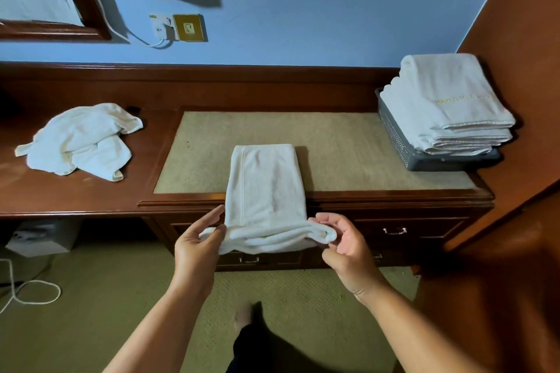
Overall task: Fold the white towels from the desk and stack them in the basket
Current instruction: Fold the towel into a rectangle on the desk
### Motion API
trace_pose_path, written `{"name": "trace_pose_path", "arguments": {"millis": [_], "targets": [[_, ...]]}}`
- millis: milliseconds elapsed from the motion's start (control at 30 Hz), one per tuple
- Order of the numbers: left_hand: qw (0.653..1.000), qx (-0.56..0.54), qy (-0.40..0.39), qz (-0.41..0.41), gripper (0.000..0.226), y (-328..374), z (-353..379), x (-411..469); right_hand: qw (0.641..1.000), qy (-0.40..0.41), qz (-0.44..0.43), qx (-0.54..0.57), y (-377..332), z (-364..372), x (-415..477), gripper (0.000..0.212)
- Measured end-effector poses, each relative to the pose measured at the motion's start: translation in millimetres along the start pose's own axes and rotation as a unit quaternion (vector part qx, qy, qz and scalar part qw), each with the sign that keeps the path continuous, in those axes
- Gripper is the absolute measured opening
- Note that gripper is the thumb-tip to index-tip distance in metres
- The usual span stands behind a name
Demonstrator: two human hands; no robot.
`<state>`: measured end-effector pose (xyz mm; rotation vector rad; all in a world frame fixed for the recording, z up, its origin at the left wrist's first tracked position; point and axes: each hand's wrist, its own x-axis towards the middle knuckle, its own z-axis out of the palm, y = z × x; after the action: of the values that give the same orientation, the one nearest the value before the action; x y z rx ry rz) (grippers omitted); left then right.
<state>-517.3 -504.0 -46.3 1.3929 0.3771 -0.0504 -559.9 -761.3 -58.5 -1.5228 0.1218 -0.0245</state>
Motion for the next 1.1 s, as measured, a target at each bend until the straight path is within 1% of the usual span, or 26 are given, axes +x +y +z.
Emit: {"name": "trace_pose_path", "arguments": {"millis": [67,133,233,267,333,433,500,633,733,800,833,900,933,967,1000,1033,1067,1100], "targets": [[1.0,-0.012,0.017,-0.013,0.037,6.8,12.5,32.7,0.995,0.031,-0.014,-0.09,1.1,2.0,39.2,0.051],[0.999,-0.012,0.027,-0.024,0.036,7.6,22.1,74.6,0.984,0.073,-0.021,-0.163,8.0,3.2,85.1,0.041],[0.998,0.002,0.034,-0.058,0.031,5.6,38.7,152.0,0.973,0.111,-0.01,-0.202,17.2,8.7,163.8,0.028],[0.997,0.004,0.033,-0.074,0.028,3.8,47.7,190.2,0.971,0.116,0.001,-0.208,22.5,10.9,200.6,0.025],[0.994,0.008,0.034,-0.1,0.028,3.7,62.1,239.7,0.964,0.116,0.013,-0.237,23.6,14.4,245.7,0.02],[0.984,0.029,0.078,-0.155,0.036,-3.3,88.3,315.5,0.944,0.114,0.057,-0.304,34.1,14.6,315.5,0.016],[0.977,0.033,0.087,-0.191,0.037,-6.5,100.1,344.4,0.933,0.107,0.087,-0.333,42.2,14.2,344.7,0.015],[0.962,0.095,0.03,-0.254,0.025,-21.6,109.8,431.2,0.909,0.095,0.133,-0.382,66.8,13.6,427.0,0.016],[0.941,0.109,0.041,-0.317,0.016,-29.8,118.1,468.4,0.892,0.077,0.169,-0.413,85.7,14.8,470.6,0.016],[0.933,0.083,0.073,-0.342,0.012,-31.5,128.9,486.9,0.888,0.075,0.202,-0.406,101.0,11.8,493.6,0.018],[0.932,0.056,0.067,-0.352,0.014,-28.8,129.8,489.1,0.889,0.075,0.206,-0.403,106.0,9.9,495.0,0.019],[0.931,0.009,0.015,-0.364,0.022,-23.9,126.2,499.1,0.89,0.087,0.216,-0.392,116.4,5.7,502.1,0.022],[0.931,0.018,-0.012,-0.366,0.024,-22.3,119.7,502.6,0.891,0.099,0.226,-0.381,120.9,5.3,504.0,0.024],[0.933,0.073,-0.028,-0.351,0.027,-25.4,109.7,505.4,0.893,0.111,0.234,-0.369,125.5,6.4,503.3,0.029],[0.932,0.173,-0.03,-0.317,0.035,-29.4,99.3,507.1,0.892,0.123,0.247,-0.359,128.7,9.1,501.2,0.034],[0.915,0.303,-0.028,-0.264,0.046,-36.3,89.1,509.0,0.889,0.135,0.261,-0.352,130.7,12.3,498.4,0.04],[0.892,0.396,-0.033,-0.218,0.054,-40.1,83.1,507.1,0.884,0.137,0.278,-0.35,132.7,15.8,493.7,0.046],[0.879,0.432,-0.049,-0.196,0.057,-41.3,83.0,503.2,0.88,0.135,0.29,-0.352,134.4,19.3,489.6,0.053]]}}
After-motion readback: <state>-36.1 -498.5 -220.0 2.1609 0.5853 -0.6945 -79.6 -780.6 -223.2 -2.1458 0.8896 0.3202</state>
